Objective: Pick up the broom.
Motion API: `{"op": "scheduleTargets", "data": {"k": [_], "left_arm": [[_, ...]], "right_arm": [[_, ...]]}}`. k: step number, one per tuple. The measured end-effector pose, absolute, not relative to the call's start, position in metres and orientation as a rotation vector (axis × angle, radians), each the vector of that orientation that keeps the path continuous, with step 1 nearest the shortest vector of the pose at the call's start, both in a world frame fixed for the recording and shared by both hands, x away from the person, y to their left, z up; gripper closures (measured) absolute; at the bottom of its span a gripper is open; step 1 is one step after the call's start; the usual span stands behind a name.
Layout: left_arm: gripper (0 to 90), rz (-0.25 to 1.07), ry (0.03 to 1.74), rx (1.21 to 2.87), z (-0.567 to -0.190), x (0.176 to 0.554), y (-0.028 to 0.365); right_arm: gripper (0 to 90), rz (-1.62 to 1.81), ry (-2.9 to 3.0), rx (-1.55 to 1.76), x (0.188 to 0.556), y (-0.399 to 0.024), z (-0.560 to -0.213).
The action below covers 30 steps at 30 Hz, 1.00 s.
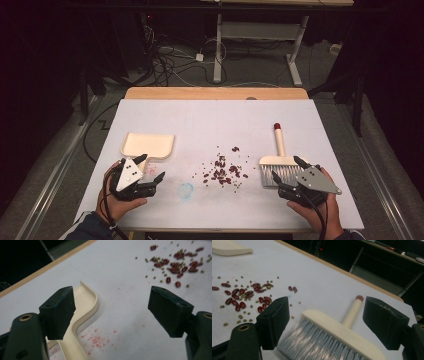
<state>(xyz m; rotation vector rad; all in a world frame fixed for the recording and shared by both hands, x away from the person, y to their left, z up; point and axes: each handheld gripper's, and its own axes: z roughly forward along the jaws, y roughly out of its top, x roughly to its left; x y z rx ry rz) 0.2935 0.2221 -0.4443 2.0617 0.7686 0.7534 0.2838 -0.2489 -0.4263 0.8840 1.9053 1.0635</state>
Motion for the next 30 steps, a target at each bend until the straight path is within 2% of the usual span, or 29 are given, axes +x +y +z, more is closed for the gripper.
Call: {"op": "scheduleTargets", "data": {"k": [19, 26, 29, 30], "left_arm": [[21.6, 0.705, 0.704, 2.136, -0.451, 0.293, 0.209], [21.7, 0.707, 0.692, 2.158, -0.453, 0.293, 0.206], [21.7, 0.705, 0.690, 2.165, -0.453, 0.294, 0.205], [21.7, 0.703, 0.691, 2.166, -0.453, 0.294, 0.205]], "right_arm": [[21.2, 1.022, 1.906, 0.917, 0.301, -0.252, -0.423], [24.7, 0.980, 1.951, 0.948, 0.324, -0.254, -0.415], [26.2, 0.919, 1.986, 1.036, 0.344, -0.253, -0.409], [26.5, 0.888, 2.015, 1.103, 0.361, -0.254, -0.406]]}}
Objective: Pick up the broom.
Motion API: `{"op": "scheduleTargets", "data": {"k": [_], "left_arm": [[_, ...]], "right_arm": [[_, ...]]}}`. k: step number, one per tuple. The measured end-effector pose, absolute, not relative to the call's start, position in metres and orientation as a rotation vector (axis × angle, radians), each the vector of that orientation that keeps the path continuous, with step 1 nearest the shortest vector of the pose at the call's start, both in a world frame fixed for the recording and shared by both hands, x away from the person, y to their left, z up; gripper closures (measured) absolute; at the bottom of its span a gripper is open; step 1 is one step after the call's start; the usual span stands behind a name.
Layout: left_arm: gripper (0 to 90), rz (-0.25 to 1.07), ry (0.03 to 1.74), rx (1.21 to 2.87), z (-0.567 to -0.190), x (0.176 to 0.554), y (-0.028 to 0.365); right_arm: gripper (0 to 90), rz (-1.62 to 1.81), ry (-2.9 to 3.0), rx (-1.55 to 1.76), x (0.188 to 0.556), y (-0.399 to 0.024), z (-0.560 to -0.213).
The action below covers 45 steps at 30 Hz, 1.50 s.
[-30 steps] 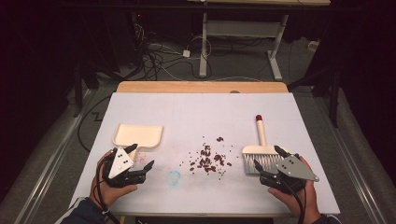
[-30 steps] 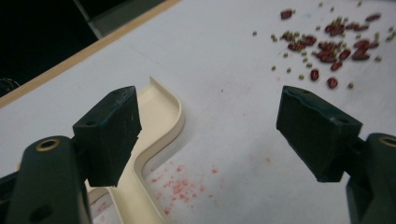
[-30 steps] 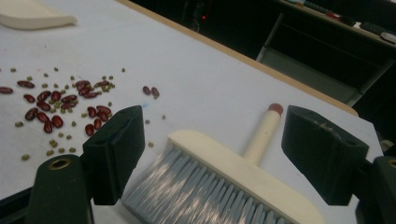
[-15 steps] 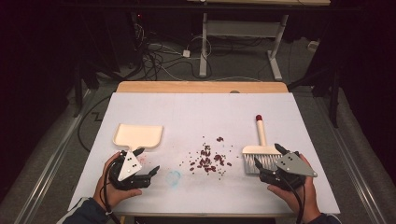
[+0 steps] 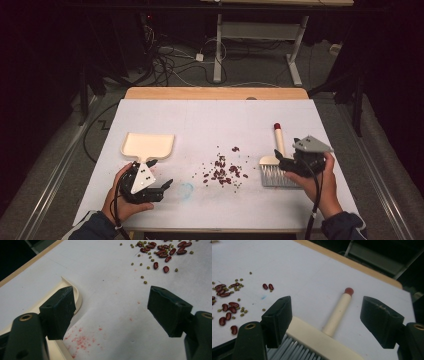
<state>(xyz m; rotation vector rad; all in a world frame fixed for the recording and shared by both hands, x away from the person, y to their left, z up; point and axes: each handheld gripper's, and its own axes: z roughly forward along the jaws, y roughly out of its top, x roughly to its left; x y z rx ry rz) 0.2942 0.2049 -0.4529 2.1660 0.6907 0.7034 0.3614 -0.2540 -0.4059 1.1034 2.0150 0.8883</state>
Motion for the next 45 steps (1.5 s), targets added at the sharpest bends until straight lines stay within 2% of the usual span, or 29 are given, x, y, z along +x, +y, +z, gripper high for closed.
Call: {"op": "scheduleTargets", "data": {"k": [4, 5, 6, 7, 9, 14, 16, 17, 18, 19, 20, 25, 27, 33, 45], "left_arm": [[21.7, 0.703, 0.689, 2.175, -0.454, 0.295, 0.205], [21.7, 0.702, 0.690, 2.177, -0.454, 0.295, 0.205], [21.7, 0.699, 0.689, 2.178, -0.455, 0.295, 0.206], [21.7, 0.699, 0.689, 2.178, -0.455, 0.295, 0.206], [21.8, 0.698, 0.688, 2.184, -0.455, 0.295, 0.206], [21.9, 0.701, 0.686, 2.189, -0.455, 0.293, 0.207], [21.9, 0.699, 0.693, 2.176, -0.453, 0.293, 0.207], [21.9, 0.702, 0.695, 2.171, -0.452, 0.292, 0.207], [21.9, 0.705, 0.693, 2.170, -0.451, 0.292, 0.207], [21.9, 0.708, 0.692, 2.171, -0.451, 0.292, 0.207], [21.9, 0.710, 0.693, 2.171, -0.451, 0.291, 0.206], [21.9, 0.709, 0.680, 2.194, -0.453, 0.293, 0.203], [21.9, 0.704, 0.681, 2.196, -0.454, 0.294, 0.202], [21.9, 0.703, 0.680, 2.200, -0.455, 0.294, 0.202], [22.1, 0.667, 0.696, 2.159, -0.449, 0.295, 0.201]], "right_arm": [[29.7, 0.759, 2.070, 1.256, 0.400, -0.253, -0.408], [29.7, 0.759, 2.070, 1.256, 0.400, -0.253, -0.408], [36.1, 0.726, 2.104, 1.327, 0.417, -0.253, -0.414], [36.1, 0.726, 2.104, 1.327, 0.417, -0.253, -0.414], [37.5, 0.672, 2.136, 1.419, 0.440, -0.254, -0.429], [42.5, 0.606, 2.223, 1.530, 0.459, -0.251, -0.455], [43.6, 0.608, 2.231, 1.528, 0.460, -0.251, -0.455], [48.3, 0.605, 2.242, 1.520, 0.460, -0.250, -0.455], [60.8, 0.637, 2.264, 1.496, 0.458, -0.249, -0.455], [60.8, 0.637, 2.264, 1.496, 0.458, -0.249, -0.455], [65.8, 0.650, 2.271, 1.486, 0.458, -0.248, -0.455], [67.3, 0.666, 2.260, 1.462, 0.456, -0.246, -0.456], [70.5, 0.673, 2.260, 1.443, 0.455, -0.245, -0.456], [70.8, 0.720, 2.246, 1.417, 0.449, -0.248, -0.454], [71.0, 1.081, 2.097, 1.192, 0.398, -0.266, -0.407]]}}
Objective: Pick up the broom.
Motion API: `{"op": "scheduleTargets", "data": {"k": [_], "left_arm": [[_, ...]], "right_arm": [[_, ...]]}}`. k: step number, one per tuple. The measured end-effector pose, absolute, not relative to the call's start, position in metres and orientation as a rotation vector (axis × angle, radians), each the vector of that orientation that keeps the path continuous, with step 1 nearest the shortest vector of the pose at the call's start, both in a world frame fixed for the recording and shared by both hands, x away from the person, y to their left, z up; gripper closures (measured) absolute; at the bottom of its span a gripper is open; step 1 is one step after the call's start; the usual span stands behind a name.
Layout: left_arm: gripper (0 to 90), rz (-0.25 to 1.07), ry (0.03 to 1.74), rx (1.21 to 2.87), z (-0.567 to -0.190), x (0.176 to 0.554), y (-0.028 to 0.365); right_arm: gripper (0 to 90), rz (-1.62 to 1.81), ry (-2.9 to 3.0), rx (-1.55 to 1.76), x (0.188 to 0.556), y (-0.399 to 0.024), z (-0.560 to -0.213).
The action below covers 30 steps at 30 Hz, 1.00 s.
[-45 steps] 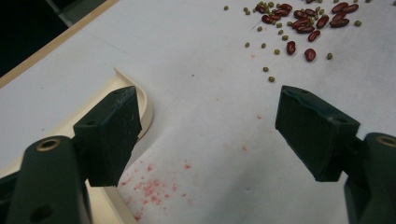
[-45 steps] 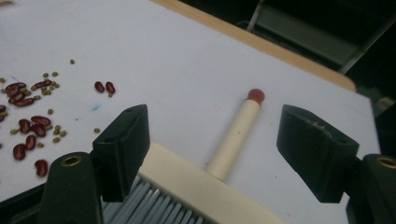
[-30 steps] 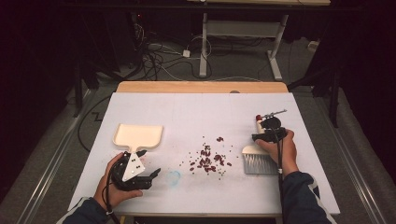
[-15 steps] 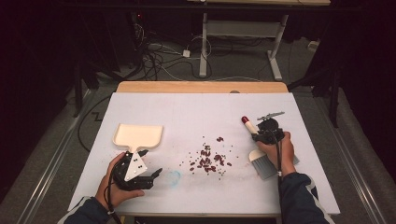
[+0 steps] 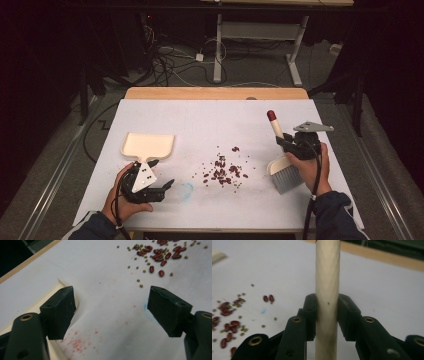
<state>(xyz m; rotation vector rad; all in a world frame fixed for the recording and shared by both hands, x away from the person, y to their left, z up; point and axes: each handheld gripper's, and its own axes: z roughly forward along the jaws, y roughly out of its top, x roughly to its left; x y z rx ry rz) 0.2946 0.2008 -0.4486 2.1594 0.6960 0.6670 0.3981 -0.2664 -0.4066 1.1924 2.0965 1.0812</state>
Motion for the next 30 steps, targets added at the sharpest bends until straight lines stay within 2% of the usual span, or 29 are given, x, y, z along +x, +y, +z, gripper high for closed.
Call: {"op": "scheduleTargets", "data": {"k": [7, 13, 20, 25, 27, 28, 29, 30], "left_arm": [[22.8, 0.605, 0.611, 2.115, -0.430, 0.296, 0.175], [22.8, 0.515, 0.493, 2.098, -0.418, 0.302, 0.130], [22.8, 0.398, 0.356, 2.061, -0.402, 0.307, 0.061], [23.1, 0.340, 0.358, 2.048, -0.403, 0.314, 0.024], [26.1, 0.342, 0.378, 2.054, -0.406, 0.317, 0.015], [29.7, 0.338, 0.387, 2.055, -0.407, 0.318, 0.013], [40.3, 0.340, 0.385, 2.050, -0.409, 0.319, 0.012], [40.3, 0.335, 0.381, 2.040, -0.410, 0.320, 0.013]], "right_arm": [[71.1, 1.237, 1.995, 1.080, 0.378, -0.274, -0.388], [71.1, 1.295, 1.940, 1.047, 0.369, -0.268, -0.376], [71.1, 1.344, 1.905, 0.929, 0.342, -0.235, -0.357], [71.0, 1.362, 1.919, 0.849, 0.324, -0.206, -0.352], [71.0, 1.379, 1.930, 0.825, 0.318, -0.196, -0.352], [71.0, 1.383, 1.937, 0.815, 0.315, -0.192, -0.353], [71.0, 1.389, 1.959, 0.793, 0.310, -0.184, -0.353], [71.0, 1.389, 1.959, 0.793, 0.310, -0.184, -0.353]]}}
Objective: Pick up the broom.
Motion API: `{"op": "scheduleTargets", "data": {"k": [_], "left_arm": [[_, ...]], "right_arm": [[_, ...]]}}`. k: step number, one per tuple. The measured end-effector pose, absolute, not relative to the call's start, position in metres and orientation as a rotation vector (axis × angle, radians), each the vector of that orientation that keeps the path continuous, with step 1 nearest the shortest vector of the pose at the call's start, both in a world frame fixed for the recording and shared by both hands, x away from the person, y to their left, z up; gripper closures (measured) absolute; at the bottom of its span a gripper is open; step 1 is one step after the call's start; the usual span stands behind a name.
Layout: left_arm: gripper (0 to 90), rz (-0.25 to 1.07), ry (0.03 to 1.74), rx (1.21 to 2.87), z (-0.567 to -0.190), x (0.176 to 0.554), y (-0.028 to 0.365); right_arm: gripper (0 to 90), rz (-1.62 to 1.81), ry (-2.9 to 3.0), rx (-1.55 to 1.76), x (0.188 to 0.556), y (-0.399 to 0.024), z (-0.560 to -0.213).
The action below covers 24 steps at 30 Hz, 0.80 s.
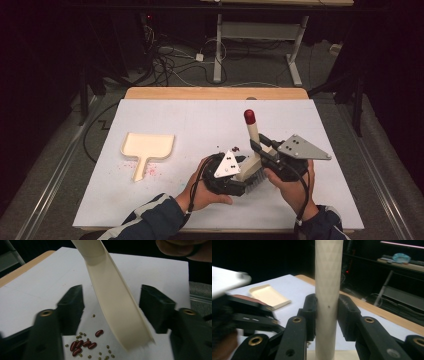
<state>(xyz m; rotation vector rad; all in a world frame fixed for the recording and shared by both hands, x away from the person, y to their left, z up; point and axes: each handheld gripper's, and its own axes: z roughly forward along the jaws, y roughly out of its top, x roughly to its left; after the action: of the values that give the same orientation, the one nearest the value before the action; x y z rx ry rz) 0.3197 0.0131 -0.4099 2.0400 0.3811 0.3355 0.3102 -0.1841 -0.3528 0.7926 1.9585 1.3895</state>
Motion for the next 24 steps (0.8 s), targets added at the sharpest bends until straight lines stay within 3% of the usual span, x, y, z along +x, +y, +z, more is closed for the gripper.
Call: {"op": "scheduleTargets", "data": {"k": [1, 6, 14, 16, 24], "left_arm": [[48.0, 0.315, 0.376, 2.036, -0.411, 0.320, 0.015], [60.2, 0.300, 0.382, 2.027, -0.411, 0.324, 0.026], [65.5, 0.262, 0.336, 2.106, -0.406, 0.337, 0.051], [65.8, 0.251, 0.311, 2.140, -0.404, 0.338, 0.057], [65.9, 0.209, 0.159, 2.258, -0.399, 0.331, 0.083]], "right_arm": [[71.0, 1.391, 1.970, 0.763, 0.305, -0.178, -0.353], [70.7, 1.386, 1.954, 0.735, 0.299, -0.174, -0.349], [67.9, 1.389, 2.042, 0.659, 0.301, -0.173, -0.346], [57.2, 1.390, 2.149, 0.550, 0.304, -0.177, -0.345], [46.3, 1.257, 2.444, 0.347, 0.322, -0.187, -0.365]]}}
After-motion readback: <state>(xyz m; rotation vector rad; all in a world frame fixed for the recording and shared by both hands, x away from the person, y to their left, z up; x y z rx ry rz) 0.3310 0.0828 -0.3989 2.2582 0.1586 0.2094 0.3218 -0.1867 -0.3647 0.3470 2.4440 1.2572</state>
